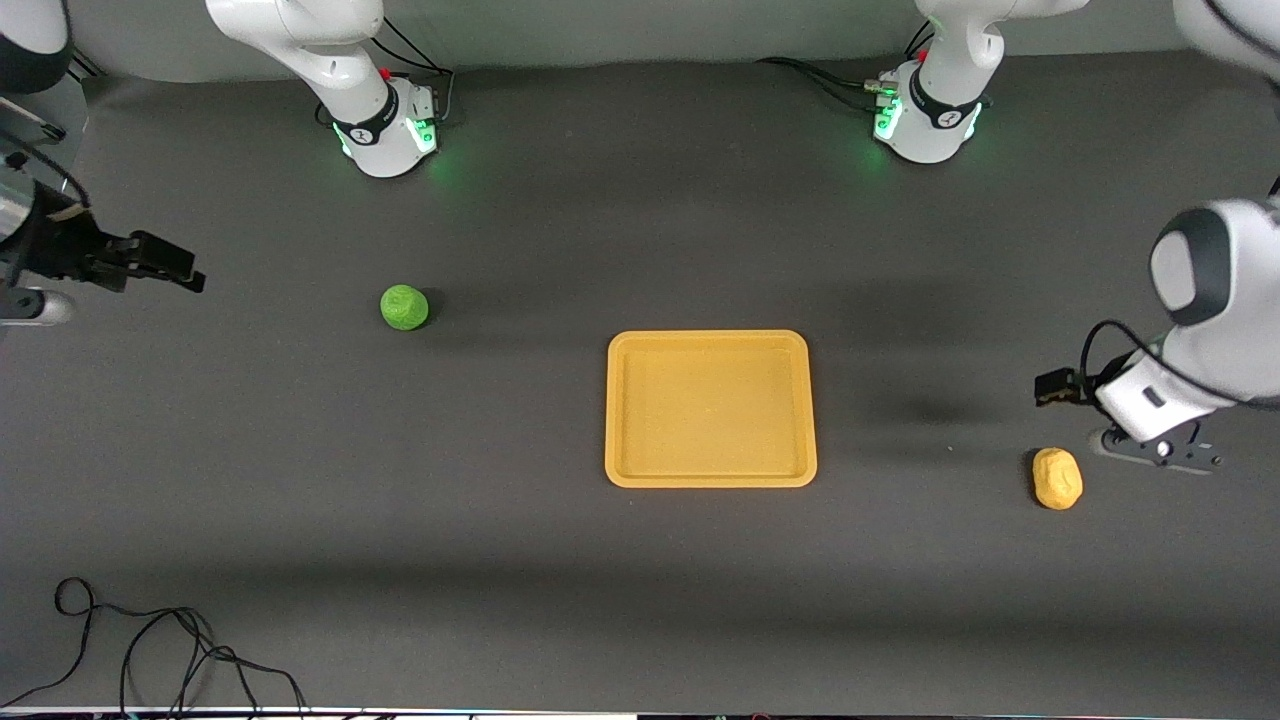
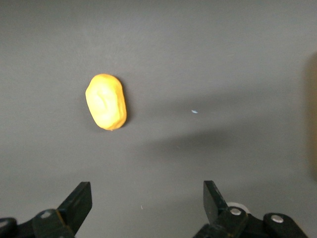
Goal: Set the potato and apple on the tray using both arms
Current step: 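Lower the left gripper onto the yellow potato while the right gripper approaches the apple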
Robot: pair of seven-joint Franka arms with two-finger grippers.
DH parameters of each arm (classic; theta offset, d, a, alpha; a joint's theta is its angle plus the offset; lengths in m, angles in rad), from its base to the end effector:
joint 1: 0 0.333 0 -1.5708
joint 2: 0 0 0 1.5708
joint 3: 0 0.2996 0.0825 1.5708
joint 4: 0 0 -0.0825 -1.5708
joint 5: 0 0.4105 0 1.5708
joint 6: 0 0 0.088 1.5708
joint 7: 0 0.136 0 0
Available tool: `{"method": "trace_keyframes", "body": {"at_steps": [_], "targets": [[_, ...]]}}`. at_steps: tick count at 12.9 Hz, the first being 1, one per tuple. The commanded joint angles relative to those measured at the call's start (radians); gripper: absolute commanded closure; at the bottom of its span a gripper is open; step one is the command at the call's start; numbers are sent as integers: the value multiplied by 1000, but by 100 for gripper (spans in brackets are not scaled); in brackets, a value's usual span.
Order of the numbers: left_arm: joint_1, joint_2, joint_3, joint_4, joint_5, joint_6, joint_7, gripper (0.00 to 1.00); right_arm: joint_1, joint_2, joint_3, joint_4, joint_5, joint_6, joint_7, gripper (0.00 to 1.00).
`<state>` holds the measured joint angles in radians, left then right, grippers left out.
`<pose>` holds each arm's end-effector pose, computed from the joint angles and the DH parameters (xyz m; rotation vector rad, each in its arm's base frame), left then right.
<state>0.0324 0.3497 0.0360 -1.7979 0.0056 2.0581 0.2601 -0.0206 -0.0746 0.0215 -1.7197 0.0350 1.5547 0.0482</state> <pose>0.6433 0.0437 0.2883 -3.1209 0.3071 0.1426 0.5508 0.0056 0.5464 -3.1063 0.0753 0.1418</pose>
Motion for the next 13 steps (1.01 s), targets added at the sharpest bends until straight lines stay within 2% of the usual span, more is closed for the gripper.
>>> {"method": "trace_keyframes", "body": {"at_steps": [1,2,4,6,8,9,10,12,13], "targets": [[18,116,-5,53,-12,87,17,0,65,-264,0,-326,19,120,45,0],[32,176,-5,96,2,103,27,0,94,-325,0,-404,19,146,65,0],[46,244,-4,138,2,120,94,0,140,-390,0,-501,19,165,90,0],[76,313,-5,166,1,163,100,0,152,-407,0,-543,19,166,91,0],[95,417,-5,172,-4,261,114,1,154,-407,0,-593,19,208,91,0],[93,426,-7,172,-9,296,117,10,156,-407,2,-647,19,258,91,0],[89,411,-8,181,-9,278,110,39,157,-407,3,-705,19,328,91,0],[75,373,-24,268,-27,133,72,70,188,-399,3,-835,19,503,91,0],[58,367,-34,340,-33,14,33,91,189,-383,3,-892,19,598,93,0]]}}
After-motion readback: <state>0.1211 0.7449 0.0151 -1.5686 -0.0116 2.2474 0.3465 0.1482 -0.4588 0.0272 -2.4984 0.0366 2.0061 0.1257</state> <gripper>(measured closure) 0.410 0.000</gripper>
